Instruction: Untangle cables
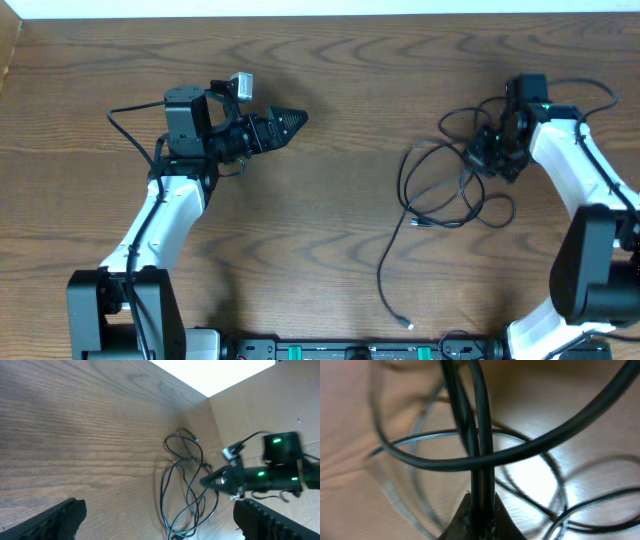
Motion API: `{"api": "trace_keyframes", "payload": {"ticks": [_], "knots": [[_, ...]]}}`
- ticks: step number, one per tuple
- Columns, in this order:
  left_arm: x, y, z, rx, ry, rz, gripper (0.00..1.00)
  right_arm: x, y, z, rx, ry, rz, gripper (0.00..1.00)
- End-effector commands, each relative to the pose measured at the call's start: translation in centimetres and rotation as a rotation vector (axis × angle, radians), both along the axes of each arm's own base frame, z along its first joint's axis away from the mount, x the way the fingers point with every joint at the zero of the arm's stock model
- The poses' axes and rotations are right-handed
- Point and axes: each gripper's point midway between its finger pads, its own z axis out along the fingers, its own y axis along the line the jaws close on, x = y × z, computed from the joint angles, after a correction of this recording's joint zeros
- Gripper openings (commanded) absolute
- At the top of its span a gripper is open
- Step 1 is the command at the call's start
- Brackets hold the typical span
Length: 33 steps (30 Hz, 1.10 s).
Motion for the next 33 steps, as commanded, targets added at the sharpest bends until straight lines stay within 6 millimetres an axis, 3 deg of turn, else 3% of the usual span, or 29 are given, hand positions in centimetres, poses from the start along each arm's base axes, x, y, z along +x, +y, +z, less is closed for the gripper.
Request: {"api": "trace_keyframes", "payload": {"ticks": [1,7,12,13,15,17,21,24,33], "knots": [[0.1,0.2,-0.5,0.007,0.008,0.006,0.99,2.9,3.2,6.2,0.016,-0.216,0.122,0.02],[0.1,0.2,-0.5,0.007,0.008,0.005,0.99,5.1,10.2,12.3,0.007,-0.430,0.324,0.02],[0.1,0.2,-0.5,0.007,0.008,0.006,0.99,5.5,13.4,14.0,-0.038,-0.516,0.384,0.02],[0.1,0.2,-0.5,0.007,0.008,0.006,0.99,5.6,13.5,14.0,-0.052,-0.522,0.385,0.04],[0.1,0.2,-0.5,0.007,0.008,0.006,0.99,5.6,13.4,13.9,-0.075,-0.523,0.379,0.20],[0.1,0.2,-0.5,0.007,0.008,0.006,0.99,5.5,13.0,13.7,-0.095,-0.512,0.372,0.29],[0.1,0.2,-0.5,0.007,0.008,0.006,0.99,5.2,11.4,13.0,-0.163,-0.472,0.346,0.51],[0.1,0.2,-0.5,0.007,0.008,0.006,0.98,4.7,10.9,12.5,-0.184,-0.440,0.344,0.57],[0.1,0.2,-0.5,0.007,0.008,0.006,0.99,4.7,11.8,11.9,-0.187,-0.458,0.474,0.60]]}}
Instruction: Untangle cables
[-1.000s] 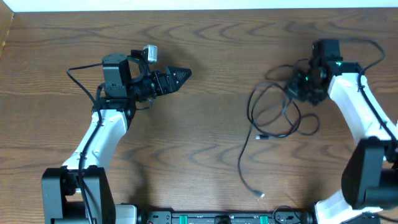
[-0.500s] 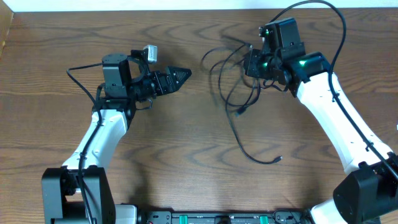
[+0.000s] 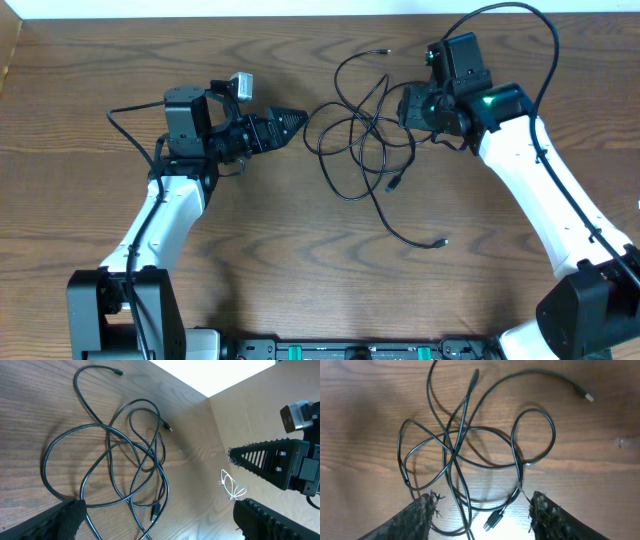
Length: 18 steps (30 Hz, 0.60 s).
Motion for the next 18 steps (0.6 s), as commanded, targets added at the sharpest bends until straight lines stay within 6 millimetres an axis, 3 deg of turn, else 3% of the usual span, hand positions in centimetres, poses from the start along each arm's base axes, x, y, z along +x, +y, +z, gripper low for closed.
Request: {"api": "trace_keyframes", "payload": {"ticks": [1,6,13,18], "knots": [[0.1,0.2,-0.6,0.007,0.009,0.006,0.99,0.3,0.1,0.1,-0.020,-0.019,0.046,0.60],[0.1,0.2,-0.6,0.007,0.009,0.006,0.98,0.6,0.4,-2.3,-0.037,0.020,0.074,0.60],[0.1,0.2,-0.6,0.007,0.009,0.006,0.99,1.9,2.9,-6.6,0.060,0.093,0.096,0.59],[0.1,0.2,-0.6,0.007,0.009,0.006,0.98,2.7,4.9,-9.2,0.173,0.147,0.077,0.52]]}}
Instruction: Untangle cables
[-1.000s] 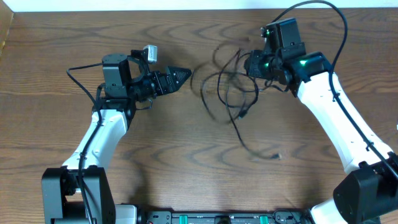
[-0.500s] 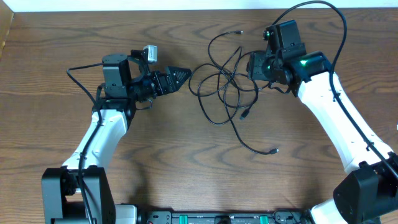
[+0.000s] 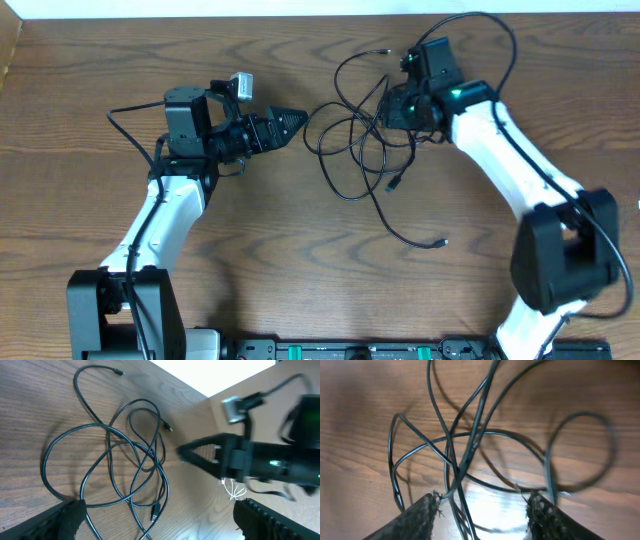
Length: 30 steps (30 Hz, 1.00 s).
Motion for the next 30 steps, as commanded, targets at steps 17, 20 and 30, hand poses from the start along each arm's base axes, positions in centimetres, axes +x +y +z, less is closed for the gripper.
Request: {"api": "trace_keyframes", "payload": {"ticks": [17,20,30], "knots": [[0.1,0.2,-0.5,0.007,0.008,0.006,0.99,1.0,4.6,-3.4,0.176,0.056,-0.036,0.29],[0.1,0.2,-0.5,0.007,0.008,0.006,0.98,0.8,4.8,-3.5,0.171,0.060,-0.034,0.29],[0.1,0.2,-0.5,0.007,0.008,0.006,0.98,0.3,4.9,-4.1,0.105,0.058,-0.045,0.31]]}}
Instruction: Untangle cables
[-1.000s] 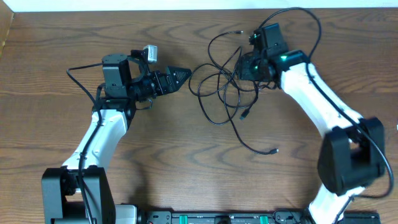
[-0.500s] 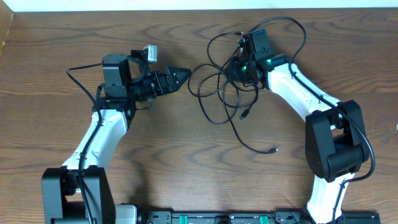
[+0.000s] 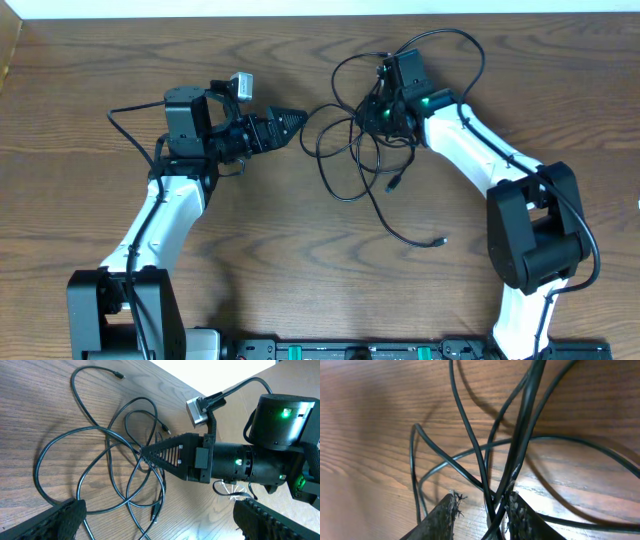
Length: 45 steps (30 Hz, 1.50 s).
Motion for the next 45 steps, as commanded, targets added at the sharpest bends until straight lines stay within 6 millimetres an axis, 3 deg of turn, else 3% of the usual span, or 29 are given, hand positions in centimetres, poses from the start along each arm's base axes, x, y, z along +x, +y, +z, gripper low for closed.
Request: {"api": "trace_keyframes", "payload": {"ticks": [1,17,24,31,36,45], "knots": [[0.1,0.2,-0.5,0.007,0.008,0.006,0.99,-0.4,0.1,-0.9,-0.040,0.011,-0.011,0.30],[0.1,0.2,-0.5,0.007,0.008,0.006,0.99,-1.3,-0.6,-1.7,-0.089,0.050,-0.023,0.28],[0.1,0.2,-0.5,0.007,0.008,0.006,0.99,-1.3,-0.7,-1.7,-0.092,0.048,-0.025,0.01],[0.1,0.2,-0.5,0.007,0.008,0.006,0.99,-0.5,-0.7,-0.8,-0.084,0.010,-0.033,0.01],[0.1,0.2,-0.5,0.007,0.008,0.006,0.99,0.3,-0.4,3.0,-0.071,-0.088,0.006,0.01],[0.1,0.2,-0.5,0.007,0.008,0.006,0.99,-0.4,-0.7,15.6,0.017,-0.348,0.020,0.01]]}}
